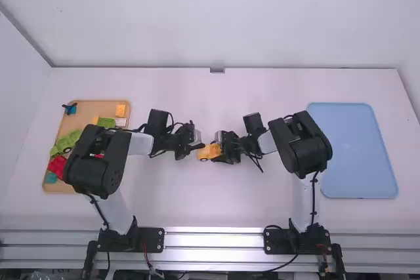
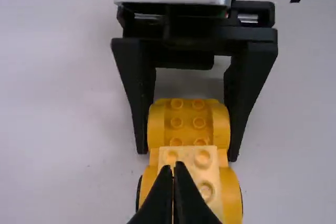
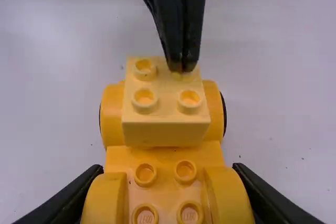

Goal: Assemble lego blocks to make yellow taxi

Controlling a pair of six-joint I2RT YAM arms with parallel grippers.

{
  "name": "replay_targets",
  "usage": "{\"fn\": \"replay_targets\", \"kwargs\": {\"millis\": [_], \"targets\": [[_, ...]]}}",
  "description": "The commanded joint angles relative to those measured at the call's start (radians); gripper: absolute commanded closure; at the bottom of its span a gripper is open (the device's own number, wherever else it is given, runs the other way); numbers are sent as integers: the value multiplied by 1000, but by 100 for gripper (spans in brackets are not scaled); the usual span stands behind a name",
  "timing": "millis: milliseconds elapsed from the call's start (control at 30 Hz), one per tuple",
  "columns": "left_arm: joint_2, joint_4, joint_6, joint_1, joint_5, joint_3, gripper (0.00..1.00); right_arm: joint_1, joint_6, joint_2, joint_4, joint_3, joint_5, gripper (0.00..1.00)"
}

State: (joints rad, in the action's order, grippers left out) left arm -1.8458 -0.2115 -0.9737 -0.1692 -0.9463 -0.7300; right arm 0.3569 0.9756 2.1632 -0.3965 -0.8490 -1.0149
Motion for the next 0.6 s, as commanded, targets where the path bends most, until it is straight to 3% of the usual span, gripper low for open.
{"fn": "replay_targets", "kwargs": {"millis": [0, 333, 567], "targets": [[-43, 43, -18, -26, 77, 2, 98, 5, -3, -12, 8, 10, 18, 42], [-75, 134, -45, -28, 264, 2, 98, 8, -6, -12, 8, 10, 18, 42], [-70, 217, -103, -27, 151, -50, 98, 8, -6, -12, 8, 10, 29, 42]]}}
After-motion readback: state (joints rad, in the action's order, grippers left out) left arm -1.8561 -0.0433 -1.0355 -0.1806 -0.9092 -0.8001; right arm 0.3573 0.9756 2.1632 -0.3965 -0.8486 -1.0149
